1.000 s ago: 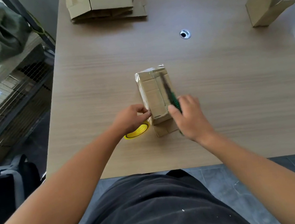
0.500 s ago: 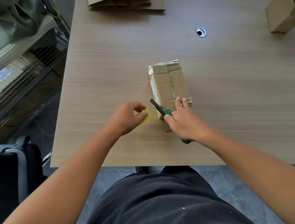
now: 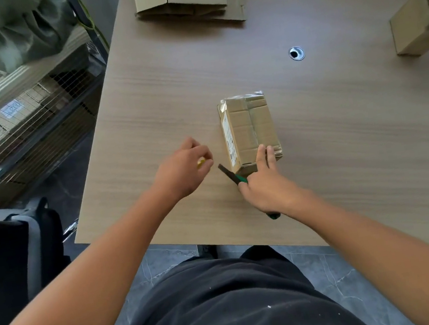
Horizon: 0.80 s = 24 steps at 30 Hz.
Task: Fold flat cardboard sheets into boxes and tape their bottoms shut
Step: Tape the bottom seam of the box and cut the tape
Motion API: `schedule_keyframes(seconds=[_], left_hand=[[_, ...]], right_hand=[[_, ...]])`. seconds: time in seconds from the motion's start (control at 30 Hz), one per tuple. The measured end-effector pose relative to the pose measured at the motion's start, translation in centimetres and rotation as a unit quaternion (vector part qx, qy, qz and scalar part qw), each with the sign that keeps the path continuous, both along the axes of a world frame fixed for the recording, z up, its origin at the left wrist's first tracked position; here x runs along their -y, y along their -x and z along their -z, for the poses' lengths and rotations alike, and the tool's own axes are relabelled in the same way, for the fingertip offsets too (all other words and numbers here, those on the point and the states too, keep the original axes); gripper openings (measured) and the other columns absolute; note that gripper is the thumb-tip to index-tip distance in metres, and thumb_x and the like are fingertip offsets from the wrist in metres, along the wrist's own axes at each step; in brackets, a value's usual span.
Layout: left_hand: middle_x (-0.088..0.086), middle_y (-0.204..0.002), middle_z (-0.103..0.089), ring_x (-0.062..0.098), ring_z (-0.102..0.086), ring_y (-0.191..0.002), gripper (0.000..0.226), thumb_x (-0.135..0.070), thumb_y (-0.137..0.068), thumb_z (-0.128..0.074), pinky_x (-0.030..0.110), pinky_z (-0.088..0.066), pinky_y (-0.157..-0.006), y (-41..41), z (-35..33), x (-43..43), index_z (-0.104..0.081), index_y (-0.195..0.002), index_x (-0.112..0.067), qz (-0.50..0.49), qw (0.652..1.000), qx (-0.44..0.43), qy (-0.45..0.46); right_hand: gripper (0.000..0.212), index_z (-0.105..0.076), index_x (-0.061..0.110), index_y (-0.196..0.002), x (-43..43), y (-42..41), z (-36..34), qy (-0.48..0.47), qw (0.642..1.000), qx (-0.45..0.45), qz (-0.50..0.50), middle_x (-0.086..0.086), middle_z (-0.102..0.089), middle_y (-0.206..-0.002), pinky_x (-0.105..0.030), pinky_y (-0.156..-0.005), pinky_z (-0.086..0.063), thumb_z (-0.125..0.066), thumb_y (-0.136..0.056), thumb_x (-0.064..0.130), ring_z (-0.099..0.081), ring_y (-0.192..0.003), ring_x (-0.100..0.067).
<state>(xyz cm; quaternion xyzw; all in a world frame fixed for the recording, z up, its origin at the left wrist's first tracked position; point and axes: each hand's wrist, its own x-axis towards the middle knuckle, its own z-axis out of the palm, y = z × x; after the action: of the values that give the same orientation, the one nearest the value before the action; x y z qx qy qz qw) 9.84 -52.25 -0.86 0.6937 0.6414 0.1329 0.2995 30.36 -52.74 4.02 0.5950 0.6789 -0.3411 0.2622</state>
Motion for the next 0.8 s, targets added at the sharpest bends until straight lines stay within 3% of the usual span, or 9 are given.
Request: schedule_keyframes(seconds=[0.13,0.23,0.33,0.43,0.53,0.63,0.8], left_hand=[[-0.009,-0.109,-0.051,0.019,-0.059,-0.086,0.014,-0.035,-0.099,-0.057,0.04,-0.054,-0.075,2.6,1.9,1.7,-0.067,-0.1,-0.025,-0.03,0.999,-0.031,0.002],[-0.006,-0.111,-0.053,0.021,-0.06,-0.083,0.016,-0.031,-0.101,-0.057,0.041,-0.054,-0.071,3.1,2.6,3.6,-0.069,-0.101,-0.02,-0.049,0.997,-0.059,-0.027],[-0.005,-0.107,-0.054,0.024,-0.059,-0.076,0.014,-0.027,-0.1,-0.058,0.043,-0.053,-0.065,3.4,3.0,5.5,-0.069,-0.098,-0.018,-0.095,0.99,-0.09,-0.052],[0.002,-0.102,-0.056,0.03,-0.059,-0.072,0.013,-0.02,-0.098,-0.062,0.047,-0.053,-0.061,4.1,3.3,8.0,-0.071,-0.094,-0.012,-0.118,0.983,-0.13,-0.062],[0.005,-0.099,-0.058,0.033,-0.059,-0.069,0.012,-0.016,-0.095,-0.065,0.045,-0.052,-0.056,5.6,3.0,10.4,-0.072,-0.087,-0.009,-0.132,0.972,-0.181,-0.071],[0.007,-0.094,-0.058,0.033,-0.055,-0.065,0.012,-0.012,-0.09,-0.07,0.043,-0.049,-0.049,7.4,2.9,12.3,-0.071,-0.079,-0.009,-0.134,0.958,-0.238,-0.086],[0.006,-0.086,-0.058,0.029,-0.049,-0.063,0.015,-0.008,-0.084,-0.071,0.032,-0.028,-0.051,9.9,3.5,13.7,-0.068,-0.07,-0.012,-0.139,0.943,-0.288,-0.093]], right_hand=[[0.046,-0.063,0.013,-0.081,0.2,-1.7,-0.5,-0.018,0.988,-0.139,0.061,-0.01,0.022,-0.166,-0.048,-0.123,-0.005,-0.037,-0.106,0.041,0.029,-0.15,-0.021],[0.041,-0.068,0.012,-0.095,1.3,-3.0,-0.2,-0.077,0.965,-0.23,0.1,-0.003,0.011,-0.169,-0.04,-0.123,-0.003,-0.04,-0.106,0.041,0.02,-0.153,-0.013],[0.038,-0.066,0.014,-0.098,2.2,-4.0,0.2,-0.158,0.948,-0.263,0.086,-0.001,0.0,-0.17,-0.04,-0.125,-0.004,-0.04,-0.106,0.04,0.011,-0.155,-0.015],[0.042,-0.066,0.012,-0.094,3.5,-4.4,0.4,-0.245,0.924,-0.285,0.065,-0.009,-0.025,-0.162,-0.042,-0.124,-0.014,-0.039,-0.105,0.042,-0.008,-0.152,-0.021],[0.064,-0.068,0.006,-0.114,5.0,-3.4,1.0,-0.259,0.914,-0.311,0.037,-0.008,-0.053,-0.134,-0.044,-0.111,-0.033,-0.028,-0.097,0.054,-0.037,-0.129,-0.026],[0.044,-0.056,0.013,-0.099,6.0,-1.2,2.2,-0.203,0.94,-0.273,-0.011,-0.002,-0.056,-0.101,-0.046,-0.088,-0.042,-0.032,-0.103,0.05,-0.051,-0.101,-0.029],[0.032,-0.042,0.017,-0.095,7.0,3.7,3.3,-0.116,0.957,-0.263,-0.028,0.001,-0.054,-0.076,-0.037,-0.059,-0.035,-0.034,-0.106,0.045,-0.052,-0.067,-0.023]])
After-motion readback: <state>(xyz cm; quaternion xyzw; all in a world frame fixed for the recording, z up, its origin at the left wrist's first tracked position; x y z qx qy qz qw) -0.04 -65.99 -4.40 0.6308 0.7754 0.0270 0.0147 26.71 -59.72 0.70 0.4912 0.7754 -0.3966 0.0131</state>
